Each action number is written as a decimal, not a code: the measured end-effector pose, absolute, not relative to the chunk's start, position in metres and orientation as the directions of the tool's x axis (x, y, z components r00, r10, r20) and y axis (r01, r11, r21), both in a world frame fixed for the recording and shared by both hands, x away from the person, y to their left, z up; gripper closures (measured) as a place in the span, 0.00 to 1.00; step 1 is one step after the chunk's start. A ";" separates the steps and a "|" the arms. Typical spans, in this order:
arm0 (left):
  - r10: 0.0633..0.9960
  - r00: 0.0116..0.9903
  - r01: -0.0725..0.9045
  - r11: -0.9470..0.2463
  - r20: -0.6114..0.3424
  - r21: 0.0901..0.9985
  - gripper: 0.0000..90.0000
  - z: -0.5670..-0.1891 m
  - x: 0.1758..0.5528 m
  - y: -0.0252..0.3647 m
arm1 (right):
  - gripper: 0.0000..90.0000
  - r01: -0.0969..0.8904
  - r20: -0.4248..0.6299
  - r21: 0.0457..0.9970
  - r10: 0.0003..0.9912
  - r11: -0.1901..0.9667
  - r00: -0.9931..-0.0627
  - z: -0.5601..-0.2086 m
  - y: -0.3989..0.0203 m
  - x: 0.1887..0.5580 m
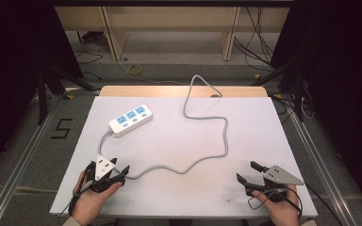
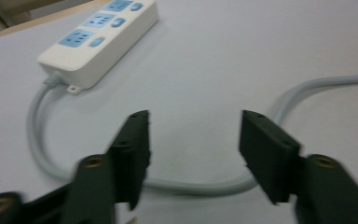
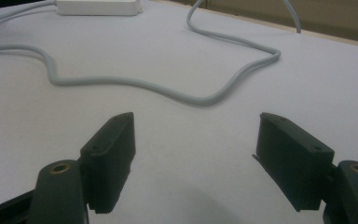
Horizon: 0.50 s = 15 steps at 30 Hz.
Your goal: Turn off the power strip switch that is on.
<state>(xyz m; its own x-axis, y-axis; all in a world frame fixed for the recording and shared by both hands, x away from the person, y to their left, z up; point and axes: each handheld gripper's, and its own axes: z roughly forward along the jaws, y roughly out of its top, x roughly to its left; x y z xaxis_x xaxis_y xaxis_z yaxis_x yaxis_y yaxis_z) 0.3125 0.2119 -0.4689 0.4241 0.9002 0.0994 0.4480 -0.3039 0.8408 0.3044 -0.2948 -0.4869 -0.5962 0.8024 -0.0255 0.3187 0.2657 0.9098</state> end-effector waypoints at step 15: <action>0.911 0.400 0.466 -0.296 0.100 0.834 0.99 -0.455 0.327 0.215 | 0.32 0.316 -0.030 0.910 0.802 0.269 -0.596 -0.487 -0.293 0.305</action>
<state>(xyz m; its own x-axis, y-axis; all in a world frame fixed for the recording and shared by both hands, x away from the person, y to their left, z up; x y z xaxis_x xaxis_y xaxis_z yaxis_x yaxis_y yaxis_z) 0.3268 0.2147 -0.4546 0.3998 0.9111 0.1003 0.4655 -0.2961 0.8340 0.3050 -0.2932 -0.4868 -0.5965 0.8021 -0.0301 0.3164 0.2695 0.9096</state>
